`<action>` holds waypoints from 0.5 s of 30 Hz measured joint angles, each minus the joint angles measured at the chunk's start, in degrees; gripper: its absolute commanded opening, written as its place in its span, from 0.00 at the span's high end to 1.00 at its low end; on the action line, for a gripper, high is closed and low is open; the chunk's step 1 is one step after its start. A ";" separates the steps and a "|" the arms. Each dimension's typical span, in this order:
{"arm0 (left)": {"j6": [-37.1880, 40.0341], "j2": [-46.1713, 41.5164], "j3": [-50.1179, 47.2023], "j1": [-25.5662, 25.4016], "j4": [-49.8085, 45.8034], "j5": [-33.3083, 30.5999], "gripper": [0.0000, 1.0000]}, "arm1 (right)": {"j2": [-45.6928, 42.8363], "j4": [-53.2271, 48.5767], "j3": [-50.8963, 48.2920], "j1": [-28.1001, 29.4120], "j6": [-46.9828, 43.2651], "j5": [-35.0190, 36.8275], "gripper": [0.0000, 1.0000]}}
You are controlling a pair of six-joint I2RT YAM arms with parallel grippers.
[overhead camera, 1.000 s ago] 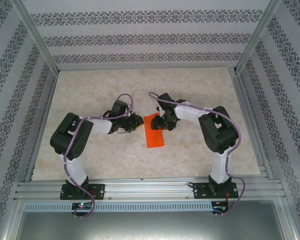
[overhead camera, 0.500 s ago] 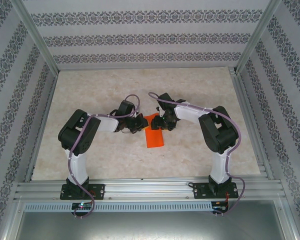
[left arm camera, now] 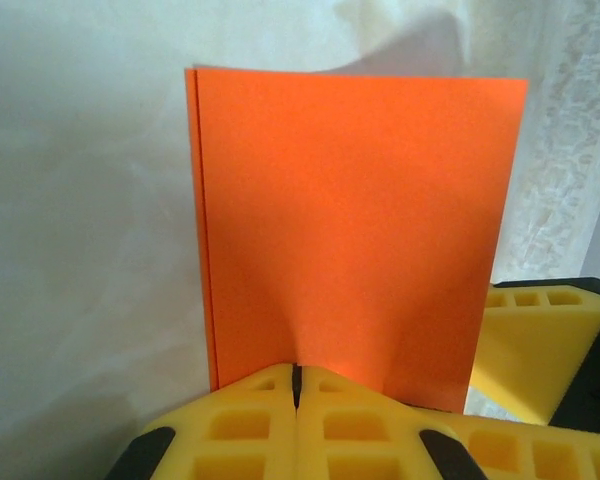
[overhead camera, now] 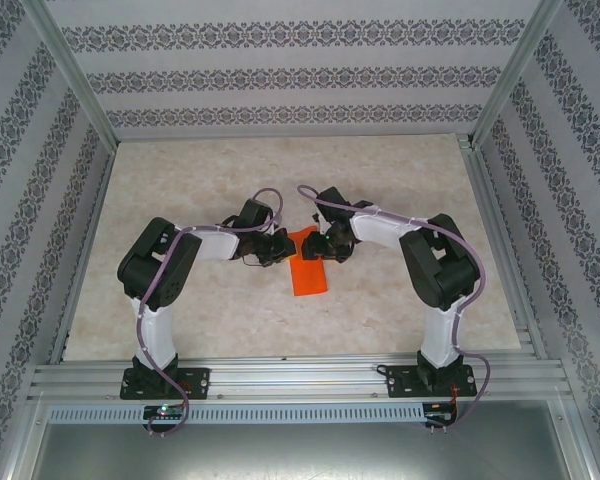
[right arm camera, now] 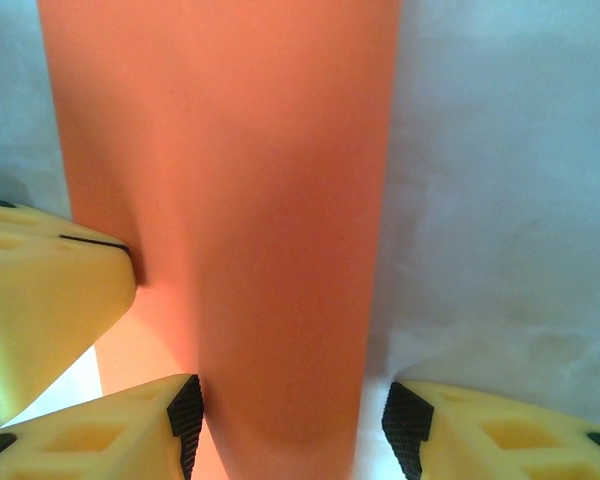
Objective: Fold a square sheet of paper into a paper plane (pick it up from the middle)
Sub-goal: Hold the paper at the center of the table, then first fold the paper in half at the center of the table.
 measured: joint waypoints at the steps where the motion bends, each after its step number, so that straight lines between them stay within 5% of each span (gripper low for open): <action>1: 0.20 0.04 0.07 0.00 -0.15 0.02 1.00 | -0.61 0.79 -0.70 -0.17 0.22 -0.42 0.41; 8: 1.20 0.37 0.50 0.00 -0.55 0.11 1.00 | -7.26 1.44 -5.31 -4.13 2.25 -0.66 0.43; 15: 1.31 0.87 1.16 0.00 -0.87 0.48 1.00 | -9.35 0.33 -1.79 -2.49 2.64 -1.14 0.70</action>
